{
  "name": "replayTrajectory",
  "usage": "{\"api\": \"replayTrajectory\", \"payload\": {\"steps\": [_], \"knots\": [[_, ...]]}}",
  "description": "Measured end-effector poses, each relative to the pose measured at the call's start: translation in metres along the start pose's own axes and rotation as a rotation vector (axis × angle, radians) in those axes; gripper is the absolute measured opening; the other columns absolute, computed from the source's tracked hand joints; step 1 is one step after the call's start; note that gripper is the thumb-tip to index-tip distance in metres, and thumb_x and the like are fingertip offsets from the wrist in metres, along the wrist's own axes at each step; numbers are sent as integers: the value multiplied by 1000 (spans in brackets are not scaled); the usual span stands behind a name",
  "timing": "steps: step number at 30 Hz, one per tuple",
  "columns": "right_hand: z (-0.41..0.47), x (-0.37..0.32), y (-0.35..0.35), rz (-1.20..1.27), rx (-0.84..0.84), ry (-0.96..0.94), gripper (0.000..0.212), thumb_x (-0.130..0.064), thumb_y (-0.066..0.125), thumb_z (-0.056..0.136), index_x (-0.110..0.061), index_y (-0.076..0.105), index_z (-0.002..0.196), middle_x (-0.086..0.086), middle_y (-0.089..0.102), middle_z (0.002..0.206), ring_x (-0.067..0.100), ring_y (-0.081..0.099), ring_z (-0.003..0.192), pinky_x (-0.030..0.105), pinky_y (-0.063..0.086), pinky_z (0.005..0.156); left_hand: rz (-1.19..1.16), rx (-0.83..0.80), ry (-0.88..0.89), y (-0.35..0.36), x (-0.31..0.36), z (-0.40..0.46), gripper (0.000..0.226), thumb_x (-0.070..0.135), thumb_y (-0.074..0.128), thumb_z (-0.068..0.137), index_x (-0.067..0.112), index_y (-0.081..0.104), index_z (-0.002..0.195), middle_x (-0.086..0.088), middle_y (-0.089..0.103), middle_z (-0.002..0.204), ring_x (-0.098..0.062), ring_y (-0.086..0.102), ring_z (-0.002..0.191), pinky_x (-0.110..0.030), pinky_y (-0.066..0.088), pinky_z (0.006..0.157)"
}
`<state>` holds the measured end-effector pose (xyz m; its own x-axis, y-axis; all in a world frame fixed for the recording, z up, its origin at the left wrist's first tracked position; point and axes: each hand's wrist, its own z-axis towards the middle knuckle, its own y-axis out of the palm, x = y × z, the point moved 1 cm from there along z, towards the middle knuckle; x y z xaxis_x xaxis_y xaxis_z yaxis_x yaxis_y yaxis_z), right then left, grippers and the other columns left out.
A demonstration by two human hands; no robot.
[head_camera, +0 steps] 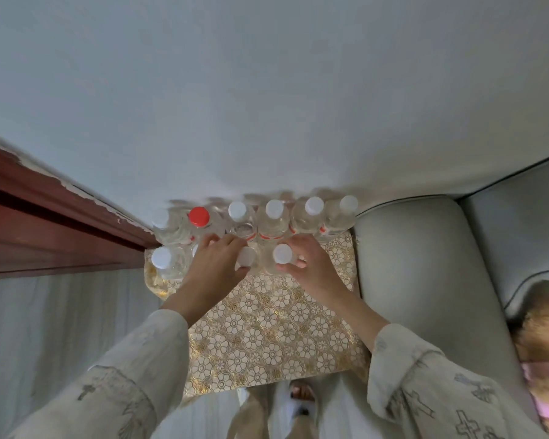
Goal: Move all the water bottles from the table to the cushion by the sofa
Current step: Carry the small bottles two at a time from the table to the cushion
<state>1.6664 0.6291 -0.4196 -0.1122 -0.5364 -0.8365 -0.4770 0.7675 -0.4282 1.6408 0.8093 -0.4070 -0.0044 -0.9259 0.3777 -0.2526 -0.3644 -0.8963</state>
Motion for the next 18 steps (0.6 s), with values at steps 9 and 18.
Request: {"api": "replayTrajectory", "payload": {"steps": [9,18], "knots": [[16,-1,4,13,-21,92,43,-20,63,82,-20,50,123,0,41,122,16,40,120,45,31,111,-52,-40,-68,2,-2,14,38,19,59,83,9,50,118,-8,55,121,-27,54,105,-33,22,103],[-2,-25,-6,-118,-62,116,67,-23,62,82,-20,27,139,1,37,144,17,35,132,34,29,108,-40,0,-69,-31,18,-20,50,23,51,89,14,33,135,-8,47,135,-25,49,118,-39,24,108]]}}
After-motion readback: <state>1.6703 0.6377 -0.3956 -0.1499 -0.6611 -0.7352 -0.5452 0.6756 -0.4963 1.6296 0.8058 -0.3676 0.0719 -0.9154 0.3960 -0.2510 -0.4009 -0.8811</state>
